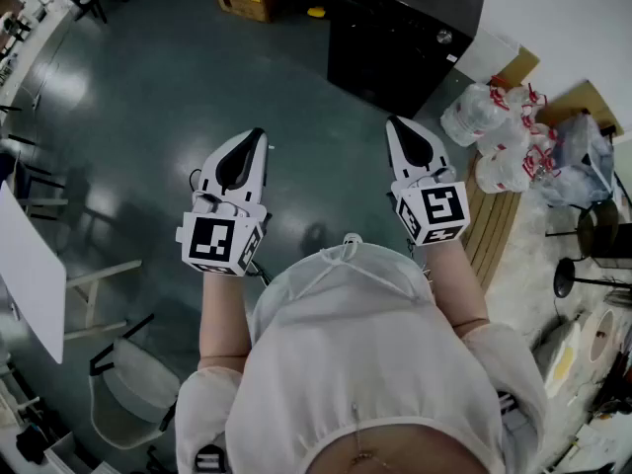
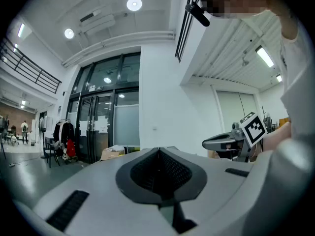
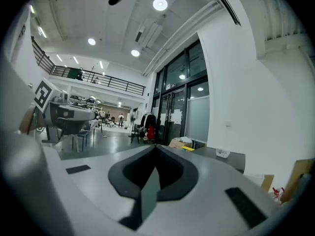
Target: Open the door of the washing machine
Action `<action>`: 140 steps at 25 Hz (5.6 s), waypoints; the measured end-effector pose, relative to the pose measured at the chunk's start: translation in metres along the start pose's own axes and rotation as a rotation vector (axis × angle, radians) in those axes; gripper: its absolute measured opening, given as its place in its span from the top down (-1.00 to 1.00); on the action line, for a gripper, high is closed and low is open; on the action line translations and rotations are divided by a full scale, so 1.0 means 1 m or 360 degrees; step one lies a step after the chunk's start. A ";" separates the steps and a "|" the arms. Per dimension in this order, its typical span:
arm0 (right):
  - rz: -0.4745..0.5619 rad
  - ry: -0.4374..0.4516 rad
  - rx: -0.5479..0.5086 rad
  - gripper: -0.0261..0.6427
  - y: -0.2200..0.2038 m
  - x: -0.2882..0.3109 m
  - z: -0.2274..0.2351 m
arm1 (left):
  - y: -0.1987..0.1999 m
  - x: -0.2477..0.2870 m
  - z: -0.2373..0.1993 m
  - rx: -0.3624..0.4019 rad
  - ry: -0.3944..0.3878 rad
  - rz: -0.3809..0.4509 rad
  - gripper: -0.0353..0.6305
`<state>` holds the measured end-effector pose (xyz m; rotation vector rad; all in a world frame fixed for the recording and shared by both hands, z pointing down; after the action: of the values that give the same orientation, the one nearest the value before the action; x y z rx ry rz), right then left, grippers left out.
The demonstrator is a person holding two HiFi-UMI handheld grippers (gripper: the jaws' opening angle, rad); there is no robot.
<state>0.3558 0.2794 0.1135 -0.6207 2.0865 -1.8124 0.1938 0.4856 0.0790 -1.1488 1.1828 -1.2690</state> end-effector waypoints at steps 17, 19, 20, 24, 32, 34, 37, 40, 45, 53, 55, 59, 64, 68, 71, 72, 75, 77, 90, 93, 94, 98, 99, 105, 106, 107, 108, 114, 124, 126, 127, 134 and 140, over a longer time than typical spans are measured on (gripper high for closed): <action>0.0033 0.0069 -0.0021 0.89 -0.016 0.006 -0.038 | -0.023 -0.031 -0.011 -0.0015 0.0084 -0.0037 0.83; 0.0035 0.0093 0.0034 -0.01 -0.020 0.017 -0.039 | -0.029 -0.032 -0.018 -0.0025 0.0099 -0.0052 0.83; 0.0033 0.0112 0.0060 -0.06 -0.021 0.023 -0.040 | -0.031 -0.031 -0.022 -0.0029 0.0103 -0.0056 0.83; 0.0051 0.0164 0.0088 -0.06 -0.026 0.050 -0.036 | -0.038 -0.022 -0.036 -0.0040 0.0128 -0.0041 0.83; 0.0012 0.0227 0.0212 -0.06 -0.054 0.169 -0.020 | -0.061 0.037 -0.105 0.0006 0.0237 -0.0114 0.83; -0.0024 0.0226 0.0254 -0.05 -0.058 0.209 -0.012 | -0.062 0.060 -0.131 0.0006 0.0259 -0.0134 0.83; -0.0058 0.0215 0.0269 -0.05 -0.057 0.271 0.006 | -0.059 0.104 -0.175 -0.0004 0.0280 -0.0130 0.83; -0.0066 0.0212 0.0295 -0.04 -0.058 0.326 0.027 | -0.060 0.151 -0.212 -0.0001 0.0250 -0.0106 0.83; -0.0089 0.0192 0.0295 -0.03 -0.065 0.402 0.058 | -0.061 0.231 -0.264 -0.0031 0.0186 -0.0078 0.83; -0.0185 0.0049 0.0308 -0.01 -0.091 0.474 0.110 | -0.081 0.348 -0.320 -0.0045 0.0004 -0.0105 0.83; -0.0210 0.0005 0.0303 -0.01 -0.101 0.490 0.119 | -0.087 0.377 -0.332 -0.0074 -0.0046 -0.0113 0.83; -0.0255 -0.0141 0.0324 -0.01 -0.116 0.516 0.136 | -0.102 0.431 -0.356 -0.0056 -0.0245 -0.0120 0.83; -0.0327 -0.0354 0.0369 -0.01 -0.132 0.561 0.152 | -0.118 0.494 -0.401 -0.0076 -0.0454 -0.0151 0.83; -0.0425 -0.0564 0.0446 0.00 -0.141 0.598 0.157 | -0.131 0.542 -0.447 -0.0081 -0.0661 -0.0184 0.83; -0.0505 -0.0699 0.0496 0.01 -0.150 0.625 0.156 | -0.139 0.577 -0.476 -0.0089 -0.0817 -0.0204 0.83; -0.0535 -0.0736 0.0500 0.01 -0.154 0.634 0.155 | -0.143 0.588 -0.485 -0.0090 -0.0860 -0.0214 0.83; -0.0646 -0.0840 0.0508 0.02 -0.173 0.657 0.150 | -0.156 0.619 -0.506 -0.0092 -0.0981 -0.0230 0.83; -0.0742 -0.0902 0.0530 0.02 -0.191 0.671 0.147 | -0.169 0.639 -0.518 -0.0105 -0.1054 -0.0241 0.83; -0.1364 -0.1506 0.1056 0.02 -0.371 0.717 0.129 | -0.305 0.704 -0.542 -0.0186 -0.1401 -0.0557 0.83; -0.1462 -0.1550 0.1096 0.03 -0.410 0.729 0.129 | -0.336 0.711 -0.544 -0.0207 -0.1419 -0.0581 0.83; -0.1487 -0.1570 0.1102 0.02 -0.421 0.734 0.130 | -0.347 0.713 -0.545 -0.0213 -0.1424 -0.0598 0.83; -0.1578 -0.1684 0.1124 0.03 -0.459 0.752 0.135 | -0.386 0.717 -0.550 -0.0242 -0.1431 -0.0665 0.83; -0.1596 -0.1710 0.1134 0.02 -0.466 0.756 0.137 | -0.393 0.718 -0.552 -0.0246 -0.1430 -0.0678 0.83; -0.1660 -0.1928 0.1248 0.07 -0.493 0.769 0.142 | -0.419 0.723 -0.564 -0.0242 -0.1419 -0.0739 0.83; -0.1676 -0.1970 0.1260 0.11 -0.495 0.770 0.142 | -0.421 0.724 -0.566 -0.0238 -0.1416 -0.0741 0.83; -0.1693 -0.1999 0.1276 0.09 -0.497 0.770 0.143 | -0.422 0.726 -0.568 -0.0233 -0.1412 -0.0738 0.83; -0.1705 -0.2014 0.1300 0.12 -0.498 0.771 0.142 | -0.422 0.727 -0.569 -0.0229 -0.1409 -0.0735 0.83; -0.1704 -0.2012 0.1403 0.25 -0.497 0.774 0.140 | -0.421 0.732 -0.573 -0.0210 -0.1403 -0.0706 0.83; -0.1709 -0.1933 0.1397 0.28 -0.493 0.761 0.125 | -0.423 0.715 -0.559 -0.0212 -0.1438 -0.0713 0.83; -0.1722 -0.1930 0.1371 0.28 -0.493 0.752 0.118 | -0.421 0.709 -0.555 -0.0204 -0.1445 -0.0722 0.83; -0.1736 -0.1930 0.1345 0.28 -0.495 0.746 0.116 | -0.421 0.706 -0.551 -0.0204 -0.1448 -0.0727 0.83; -0.1794 -0.1825 0.1291 0.32 -0.495 0.697 0.092 | -0.418 0.674 -0.519 -0.0174 -0.1476 -0.0733 0.83; -0.1816 -0.1742 0.1278 0.38 -0.490 0.661 0.070 | -0.412 0.638 -0.498 -0.0171 -0.1417 -0.0714 0.83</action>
<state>-0.1179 -0.1695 0.6189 -2.0843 0.1572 -1.7502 -0.3517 -0.1319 0.4603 -1.8586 0.3331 -0.8206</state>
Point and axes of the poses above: the fingertips, and each gripper's own axes: x forward along the fingers, z to its right, y out of its top, the point moved 6 cm from there along -x, backward along the fingers, and after that the axes turned 14 degrees about -y, right-handed, at the moved point
